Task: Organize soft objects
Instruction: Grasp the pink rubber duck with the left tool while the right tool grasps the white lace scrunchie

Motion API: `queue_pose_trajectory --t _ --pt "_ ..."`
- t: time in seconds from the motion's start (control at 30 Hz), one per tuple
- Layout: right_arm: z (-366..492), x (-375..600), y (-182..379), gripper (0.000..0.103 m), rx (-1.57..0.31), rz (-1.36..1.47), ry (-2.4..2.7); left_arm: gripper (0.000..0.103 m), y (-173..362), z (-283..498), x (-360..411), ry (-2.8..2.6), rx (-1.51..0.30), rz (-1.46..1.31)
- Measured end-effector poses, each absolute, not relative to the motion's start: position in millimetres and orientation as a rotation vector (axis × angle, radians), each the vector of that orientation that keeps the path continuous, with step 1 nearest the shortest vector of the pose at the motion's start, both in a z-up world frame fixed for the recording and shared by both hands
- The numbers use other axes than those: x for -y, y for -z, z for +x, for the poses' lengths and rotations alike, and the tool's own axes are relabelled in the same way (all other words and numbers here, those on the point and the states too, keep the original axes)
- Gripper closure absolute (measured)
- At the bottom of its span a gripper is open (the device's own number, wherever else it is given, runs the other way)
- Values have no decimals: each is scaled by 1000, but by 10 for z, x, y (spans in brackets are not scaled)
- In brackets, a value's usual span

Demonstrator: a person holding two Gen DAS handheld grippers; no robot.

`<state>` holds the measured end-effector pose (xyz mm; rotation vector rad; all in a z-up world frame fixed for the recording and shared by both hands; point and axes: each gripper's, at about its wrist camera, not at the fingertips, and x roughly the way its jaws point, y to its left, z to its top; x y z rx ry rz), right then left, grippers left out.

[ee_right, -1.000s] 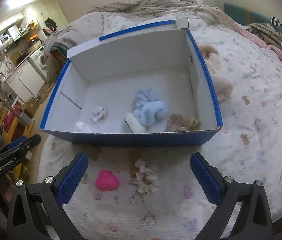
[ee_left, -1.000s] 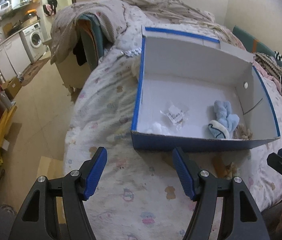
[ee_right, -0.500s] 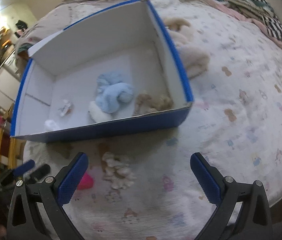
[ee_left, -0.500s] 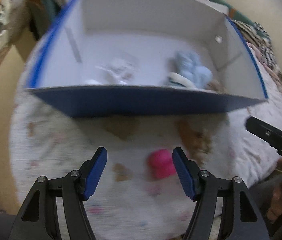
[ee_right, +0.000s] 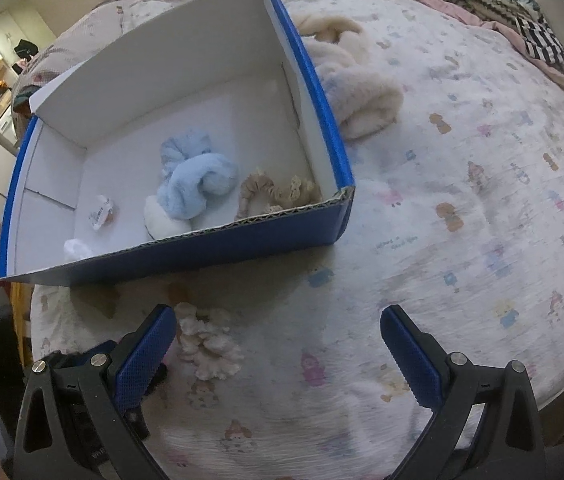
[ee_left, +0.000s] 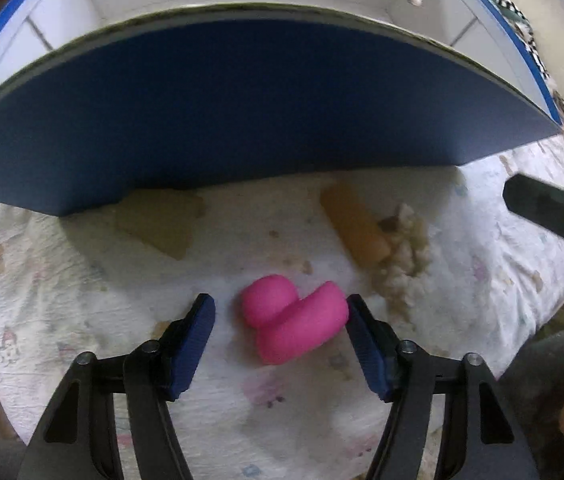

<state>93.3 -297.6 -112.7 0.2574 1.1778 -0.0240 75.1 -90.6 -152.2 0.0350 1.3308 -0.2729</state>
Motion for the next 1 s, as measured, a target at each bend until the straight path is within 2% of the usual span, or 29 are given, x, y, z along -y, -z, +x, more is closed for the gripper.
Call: queue_pose_trajectory --t 0.03,0.3,0.5,0.53,0.57,0.63,0.67,0.7,0.73,0.77,1.0 --pt "946 2964 1150 0 -1188 258 19 56 1526 758 896 277 -1338 35" --pt "994 2865 1418 0 -1305 312 -73 56 1381 744 680 195 -1311 14" --pt "996 2375 1574 0 -1364 53 -163 56 1194 716 586 140 -1224 55" --pt "996 2295 1609 3 -1372 21 -180 56 1179 702 575 137 -1218 55" --pt "997 2222 1645 18 -1380 -17 -193 56 1171 698 567 136 -1214 58" --pt "999 2132 1721 36 -1402 -77 -200 56 1146 660 519 137 -1209 52" --pt "996 2119 1753 50 -1412 -89 -200 56 1141 657 506 136 -1207 48" --pt "988 2122 1769 58 -1415 -95 -196 56 1135 657 488 131 -1206 48" --pt "983 2134 1759 73 -1410 -97 -189 56 1124 661 428 125 -1205 48" --pt "977 2147 1738 82 -1401 -92 -186 57 1121 625 352 120 -1205 46" --pt "839 2274 1541 85 -1351 0 -186 57 1079 730 146 88 -1238 -7"
